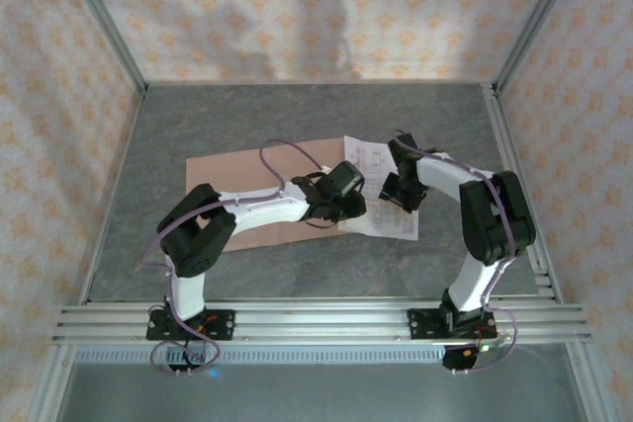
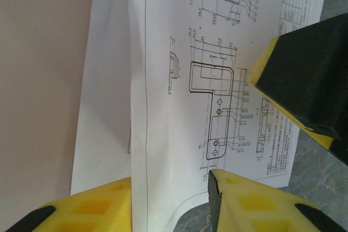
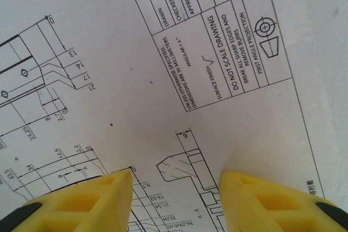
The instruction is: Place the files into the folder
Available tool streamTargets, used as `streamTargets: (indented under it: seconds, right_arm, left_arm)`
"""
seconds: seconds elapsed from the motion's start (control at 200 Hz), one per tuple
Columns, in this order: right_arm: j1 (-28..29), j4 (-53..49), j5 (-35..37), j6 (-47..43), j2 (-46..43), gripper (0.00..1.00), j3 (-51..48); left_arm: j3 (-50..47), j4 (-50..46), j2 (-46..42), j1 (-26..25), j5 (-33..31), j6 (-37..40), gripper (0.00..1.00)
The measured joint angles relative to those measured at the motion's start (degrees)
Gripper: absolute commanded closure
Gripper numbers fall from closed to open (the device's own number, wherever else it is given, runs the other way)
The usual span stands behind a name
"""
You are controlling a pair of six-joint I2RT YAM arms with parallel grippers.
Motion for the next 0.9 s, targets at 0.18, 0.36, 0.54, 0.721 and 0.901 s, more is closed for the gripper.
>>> streamTargets:
  seconds: [0.18,0.36,0.54,0.721,0.901]
  right_arm:
    - [0.0,0.0,0.0,0.0,0.0,0.52,0.0]
    - [0.0,0.1,-0.2,0.1,0.0,0.43,0.0]
    - [0.2,0.5,-1.4,0.0,-1.9,0.22,0.1]
    - [-1.3,-0.4,-4.3,0.7,-10.0,0.15,2.0]
    - [-6.4,4.2,-12.6,3.2,-14.3,0.15,2.8]
  left_arm:
    - [0.0,0.1,1.5,0.0,0.0,0.0,0.73]
    - [0.1,-0.1,1.5,0.0,-0.3,1.0,1.0]
    - [0.5,-0.7,1.1,0.7,1.0,0.0,1.0]
    - [0.1,-0.4,-4.9,5.7,5.5,-4.2,1.0]
    - [-1.6,4.6,-11.7,13.6,13.0,-11.1,1.0]
